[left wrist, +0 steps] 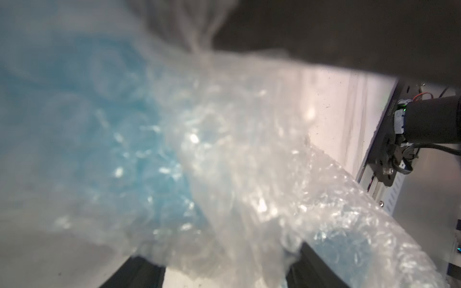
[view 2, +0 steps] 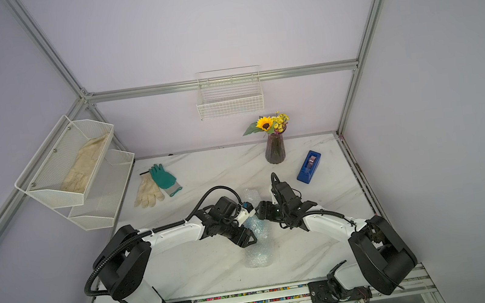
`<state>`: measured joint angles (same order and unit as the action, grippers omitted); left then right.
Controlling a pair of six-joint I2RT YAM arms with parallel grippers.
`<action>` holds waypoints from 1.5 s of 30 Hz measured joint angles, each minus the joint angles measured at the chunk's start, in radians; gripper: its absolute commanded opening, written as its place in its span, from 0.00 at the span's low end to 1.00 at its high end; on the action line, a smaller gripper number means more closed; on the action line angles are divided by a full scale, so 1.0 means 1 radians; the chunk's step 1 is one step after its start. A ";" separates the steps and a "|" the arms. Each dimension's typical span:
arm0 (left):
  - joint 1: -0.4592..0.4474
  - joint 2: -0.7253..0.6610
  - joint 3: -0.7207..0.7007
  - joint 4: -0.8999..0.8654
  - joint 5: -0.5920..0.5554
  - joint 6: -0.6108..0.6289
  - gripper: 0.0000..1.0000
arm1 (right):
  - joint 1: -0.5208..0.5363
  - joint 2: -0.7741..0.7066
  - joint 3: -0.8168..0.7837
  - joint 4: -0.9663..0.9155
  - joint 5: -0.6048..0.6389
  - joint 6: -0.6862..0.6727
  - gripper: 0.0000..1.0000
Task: Wrap wine glasses in bubble wrap
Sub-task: Wrap the wine glass in bubble wrap.
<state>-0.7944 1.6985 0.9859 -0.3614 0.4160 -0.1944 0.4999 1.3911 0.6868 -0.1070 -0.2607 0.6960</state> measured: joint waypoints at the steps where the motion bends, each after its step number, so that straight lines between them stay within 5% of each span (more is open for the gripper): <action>1: 0.000 -0.003 0.000 -0.002 -0.001 0.002 0.79 | 0.000 0.005 0.000 0.001 0.002 -0.002 0.72; 9: 0.005 -0.159 -0.003 0.005 -0.031 -0.078 1.00 | 0.000 0.009 0.006 -0.003 0.028 -0.021 0.72; 15: 0.016 -0.272 -0.078 0.142 -0.057 -0.261 1.00 | 0.000 0.000 0.000 -0.009 0.048 -0.021 0.73; 23: -0.010 -0.256 -0.196 0.256 -0.093 -0.464 1.00 | -0.002 -0.060 -0.046 -0.018 0.089 0.005 0.72; 36: -0.075 -0.057 -0.207 0.405 -0.057 -0.581 1.00 | -0.018 -0.080 -0.066 -0.025 0.099 0.024 0.72; 45: -0.084 -0.057 -0.211 0.449 -0.053 -0.580 0.76 | -0.026 -0.079 -0.068 -0.028 0.099 0.024 0.72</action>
<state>-0.8780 1.6417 0.7746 0.0879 0.3634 -0.7742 0.4740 1.3117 0.6189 -0.1349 -0.1616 0.7204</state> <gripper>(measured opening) 0.788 0.723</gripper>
